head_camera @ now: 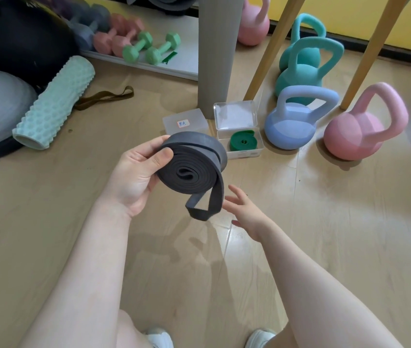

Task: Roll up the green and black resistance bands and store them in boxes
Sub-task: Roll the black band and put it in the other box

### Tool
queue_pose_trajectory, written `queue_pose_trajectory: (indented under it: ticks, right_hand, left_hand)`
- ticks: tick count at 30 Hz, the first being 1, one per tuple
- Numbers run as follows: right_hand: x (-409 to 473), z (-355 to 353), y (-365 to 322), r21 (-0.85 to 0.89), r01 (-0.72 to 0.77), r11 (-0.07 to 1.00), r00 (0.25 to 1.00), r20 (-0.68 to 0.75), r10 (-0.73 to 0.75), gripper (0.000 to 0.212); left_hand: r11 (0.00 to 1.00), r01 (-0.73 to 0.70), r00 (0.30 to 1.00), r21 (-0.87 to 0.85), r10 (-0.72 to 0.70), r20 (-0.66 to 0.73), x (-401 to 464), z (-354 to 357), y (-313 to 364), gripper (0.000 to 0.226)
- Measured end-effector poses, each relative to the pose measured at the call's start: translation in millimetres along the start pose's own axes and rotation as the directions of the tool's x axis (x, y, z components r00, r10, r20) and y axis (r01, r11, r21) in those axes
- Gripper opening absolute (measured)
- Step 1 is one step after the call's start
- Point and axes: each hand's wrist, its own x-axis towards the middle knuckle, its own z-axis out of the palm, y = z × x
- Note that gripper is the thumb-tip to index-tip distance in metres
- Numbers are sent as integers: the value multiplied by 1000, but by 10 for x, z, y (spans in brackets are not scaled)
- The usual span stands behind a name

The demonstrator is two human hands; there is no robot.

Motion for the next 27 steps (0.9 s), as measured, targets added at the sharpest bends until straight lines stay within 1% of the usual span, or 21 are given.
queue_pose_trajectory:
  ticks: [2,4,5,8,9,10,12,14,15,16,18,19,20,22,23,24,25,26,27]
  right_hand:
    - [58,71,-24,28,52,998,998,-19,-52,81]
    - [100,122,-54,24,75,997,996,-46,-74,74]
    - [109,142,-66,-9,71,997,996,-58,-71,67]
    - [134,168,-59,-182,29,983,993,-103,-49,37]
    - [126,169,-50,-193,20,981,993,-110,-42,29]
    - [118,159,-46,-180,13,984,993,-116,-35,22]
    - [88,91,-55,-136,-15,991,986,-165,-8,18]
    - [80,-21,-44,-14,-66,998,970,-237,61,21]
    - [66,-88,-37,81,-83,993,960,-262,102,21]
    - [47,-147,-34,187,-88,978,954,-267,137,21]
    - [-22,-249,-34,396,-75,915,961,-216,172,20]
    - [-56,-292,-42,507,-66,860,966,-184,182,19]
    - [-82,-342,-47,624,-65,779,970,-144,196,17]
    - [-111,-460,-46,837,-53,544,977,-68,200,15]
    - [-116,-523,-51,896,-21,444,984,-61,170,15]
    - [-126,-585,-52,922,14,387,988,-72,136,15]
    - [-148,-629,-60,924,39,381,990,-87,108,17]
    - [-152,-656,-57,894,54,444,988,-113,107,17]
    - [-158,-659,-57,827,52,560,979,-153,134,16]
  left_hand:
    - [1000,6,1000,1,-6,1,-2,-13,-5,49]
    - [1000,8,1000,1,-8,1,-3,-31,-7,51]
    - [1000,9,1000,4,-9,5,-6,-44,-6,50]
    - [1000,19,999,-4,-19,31,-27,-82,5,47]
    - [1000,24,999,-4,-24,25,-31,-87,3,43]
    - [999,33,999,-5,-33,-4,-31,-88,-2,37]
    - [998,60,988,15,-57,-145,-3,-102,-44,23]
    - [992,88,951,86,-58,-303,48,-149,-114,19]
    - [987,103,931,125,-51,-361,73,-174,-155,18]
    - [981,123,910,148,-53,-410,93,-204,-199,18]
    - [973,172,867,152,-76,-492,127,-261,-300,15]
    - [970,202,843,133,-103,-528,148,-287,-352,14]
    - [968,233,814,92,-142,-563,169,-318,-404,15]
    - [957,286,742,-49,-253,-621,202,-389,-500,24]
    - [945,305,712,-116,-307,-631,214,-426,-538,27]
    - [933,324,696,-158,-348,-628,219,-457,-574,28]
    - [925,342,695,-165,-368,-618,215,-468,-599,28]
    - [923,358,705,-141,-367,-607,212,-468,-614,26]
    - [926,365,722,-99,-349,-598,208,-453,-619,24]
